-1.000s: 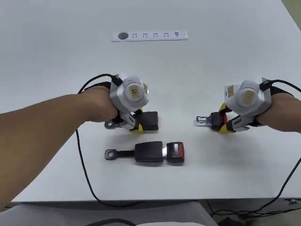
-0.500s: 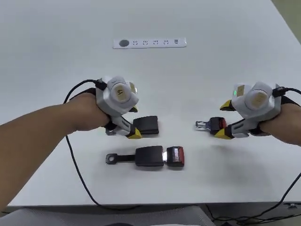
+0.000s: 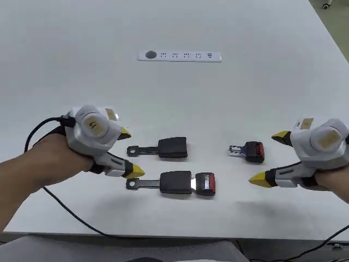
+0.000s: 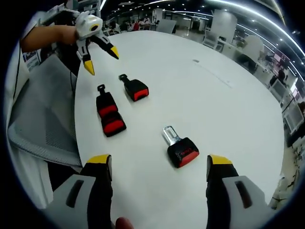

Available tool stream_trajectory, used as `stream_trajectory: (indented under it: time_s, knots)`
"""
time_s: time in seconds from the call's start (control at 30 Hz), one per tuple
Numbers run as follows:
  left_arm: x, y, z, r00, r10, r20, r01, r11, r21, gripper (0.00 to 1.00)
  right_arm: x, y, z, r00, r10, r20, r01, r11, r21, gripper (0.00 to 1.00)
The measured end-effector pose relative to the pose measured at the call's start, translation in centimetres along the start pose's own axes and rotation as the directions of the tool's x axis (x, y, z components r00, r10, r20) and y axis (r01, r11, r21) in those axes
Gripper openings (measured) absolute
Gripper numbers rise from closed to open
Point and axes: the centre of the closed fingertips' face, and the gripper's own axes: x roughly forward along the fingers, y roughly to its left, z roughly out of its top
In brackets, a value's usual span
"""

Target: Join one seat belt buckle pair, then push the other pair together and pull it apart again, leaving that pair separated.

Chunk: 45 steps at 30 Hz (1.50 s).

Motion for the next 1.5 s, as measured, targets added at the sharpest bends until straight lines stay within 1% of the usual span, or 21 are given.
stream_trajectory:
  time_s: [0.03,0.07,0.13,0.23,0.27,0.3,0.33,0.4,0.47,0.5,0.67,0.83,0.9,1.0,1.07,1.2,1.27,1.33,1.4,1.43,1.5]
  knots:
    - [-0.9,-0.2,-0.2,0.9994,0.014,0.032,-0.012,0.998,-0.057,0.66,-0.1,-0.1,-0.3,1.0,-0.002,0.003,0.002,1.0,0.007,0.84]
    - [-1.4,-0.2,-0.5,0.9989,0.02,0.043,-0.016,0.996,-0.084,0.68,-0.2,-0.1,-0.4,1.0,0.0,0.006,-0.001,1.0,0.019,0.86]
    - [-2.1,-0.6,-1.5,0.9992,0.024,0.033,-0.021,0.996,-0.091,0.71,-0.5,-0.2,-0.6,1.0,-0.005,0.007,0.005,0.999,0.032,0.88]
    - [-2.8,-1.0,-2.8,0.9992,0.029,0.028,-0.026,0.993,-0.117,0.77,-1.2,0.6,-0.2,0.9996,-0.007,0.029,0.005,0.998,0.059,0.91]
    - [-2.8,-1.2,-2.9,0.9988,0.032,0.037,-0.026,0.99,-0.137,0.78,-1.2,0.7,-0.2,0.9994,-0.008,0.034,0.006,0.998,0.062,0.93]
    - [-2.9,-1.3,-3.1,0.9985,0.034,0.042,-0.028,0.989,-0.143,0.8,-1.5,1.5,0.2,0.9993,-0.011,0.035,0.008,0.998,0.061,0.95]
    - [-3.0,-1.3,-3.3,0.9982,0.039,0.044,-0.032,0.989,-0.145,0.83,-1.6,1.8,0.2,0.9992,-0.011,0.037,0.008,0.998,0.066,0.96]
    - [-3.0,-1.2,-3.8,0.9976,0.052,0.045,-0.045,0.987,-0.153,0.91,-1.3,1.9,-0.2,0.999,-0.011,0.043,0.007,0.996,0.086,0.99]
    - [-3.0,-1.2,-3.7,0.9963,0.064,0.058,-0.053,0.984,-0.168,0.99,-1.5,2.4,0.0,0.9988,-0.013,0.046,0.009,0.996,0.088,1.0]
    - [-3.0,-1.3,-3.7,0.9962,0.063,0.061,-0.052,0.984,-0.171,1.0,-1.3,2.3,-0.2,0.9987,-0.014,0.049,0.01,0.996,0.091,1.0]
    - [-2.9,-1.7,-3.6,0.9962,0.059,0.064,-0.046,0.981,-0.186,1.0,-1.6,2.6,-0.2,0.9984,-0.025,0.051,0.019,0.992,0.125,1.0]
    - [-2.8,-1.9,-4.0,0.9956,0.069,0.064,-0.055,0.977,-0.204,1.0,-1.3,2.7,-0.4,0.9982,-0.03,0.051,0.022,0.989,0.144,1.0]
    - [-2.7,-2.0,-4.2,0.9947,0.077,0.068,-0.061,0.976,-0.209,1.0,-1.2,3.0,-0.7,0.9991,-0.022,0.035,0.018,0.991,0.135,1.0]
    - [-2.6,-2.3,-4.6,0.9962,0.07,0.052,-0.058,0.977,-0.206,1.0,-1.5,3.0,-0.7,0.9993,-0.027,0.027,0.023,0.993,0.113,1.0]
    - [-2.7,-2.2,-4.7,0.996,0.074,0.051,-0.062,0.977,-0.206,1.0,-1.2,2.4,-1.3,0.9992,-0.029,0.026,0.026,0.994,0.107,1.0]
    - [-2.7,-2.3,-4.3,0.9954,0.076,0.058,-0.063,0.975,-0.211,1.0,-1.5,2.5,-1.1,0.9991,-0.036,0.021,0.033,0.993,0.11,1.0]
    - [-2.7,-2.4,-4.3,0.9955,0.075,0.058,-0.061,0.976,-0.208,1.0,-1.2,2.1,-1.4,0.9991,-0.037,0.02,0.035,0.993,0.111,1.0]
    - [-2.6,-2.6,-4.3,0.9958,0.069,0.061,-0.055,0.978,-0.203,1.0,-1.6,2.7,-0.5,0.999,-0.038,0.022,0.035,0.993,0.112,1.0]
    - [-2.6,-2.9,-4.3,0.9958,0.067,0.063,-0.053,0.979,-0.198,1.0,-1.0,2.5,-0.8,0.9991,-0.034,0.024,0.031,0.993,0.116,1.0]
    - [-2.6,-2.9,-4.3,0.9957,0.067,0.065,-0.053,0.979,-0.197,1.0,-0.9,2.7,-0.6,0.9991,-0.033,0.024,0.03,0.993,0.115,1.0]
    - [-2.6,-2.8,-4.3,0.9957,0.066,0.065,-0.052,0.979,-0.198,1.0,-0.6,2.7,-0.7,0.9993,-0.03,0.024,0.027,0.993,0.116,1.0]
